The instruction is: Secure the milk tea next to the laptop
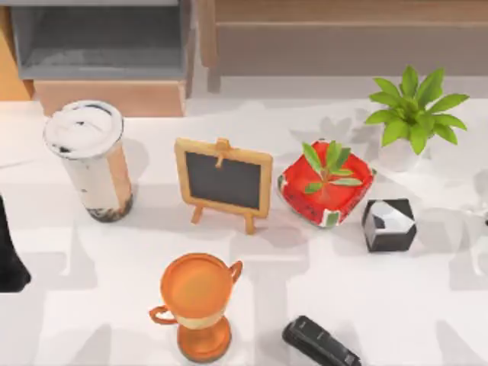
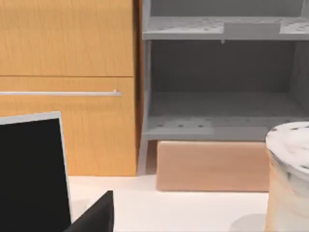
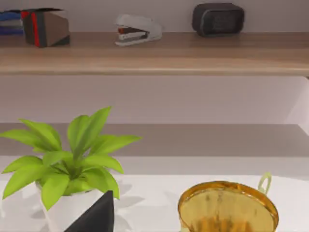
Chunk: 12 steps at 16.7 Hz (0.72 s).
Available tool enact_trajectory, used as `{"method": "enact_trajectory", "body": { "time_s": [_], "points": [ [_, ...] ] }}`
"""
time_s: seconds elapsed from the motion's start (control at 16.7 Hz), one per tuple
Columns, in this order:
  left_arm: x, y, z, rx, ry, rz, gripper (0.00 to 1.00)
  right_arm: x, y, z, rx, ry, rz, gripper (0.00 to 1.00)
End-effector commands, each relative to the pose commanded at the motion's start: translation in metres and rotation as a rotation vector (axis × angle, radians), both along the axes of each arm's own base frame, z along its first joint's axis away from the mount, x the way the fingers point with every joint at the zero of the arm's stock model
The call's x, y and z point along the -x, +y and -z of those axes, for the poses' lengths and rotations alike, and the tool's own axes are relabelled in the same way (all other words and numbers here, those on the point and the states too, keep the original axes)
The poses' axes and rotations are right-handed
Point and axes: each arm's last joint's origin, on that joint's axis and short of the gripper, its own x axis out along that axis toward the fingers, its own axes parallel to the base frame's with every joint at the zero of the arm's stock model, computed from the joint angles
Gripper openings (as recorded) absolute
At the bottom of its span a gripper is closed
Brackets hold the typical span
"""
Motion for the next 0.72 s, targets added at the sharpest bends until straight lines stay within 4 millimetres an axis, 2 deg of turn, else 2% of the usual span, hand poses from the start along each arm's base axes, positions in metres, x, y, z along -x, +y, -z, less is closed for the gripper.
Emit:
{"method": "enact_trajectory", "body": {
  "time_s": [0.36, 0.72],
  "points": [
    [-0.007, -0.004, -0.001, 0.010, 0.007, -0.002, 1.00, 0.000, 0.000, 0.000, 0.000, 0.000, 0.000, 1.00],
    [-0.034, -0.023, 0.002, 0.034, 0.069, 0.008, 1.00, 0.000, 0.000, 0.000, 0.000, 0.000, 0.000, 1.00]
  ]
}}
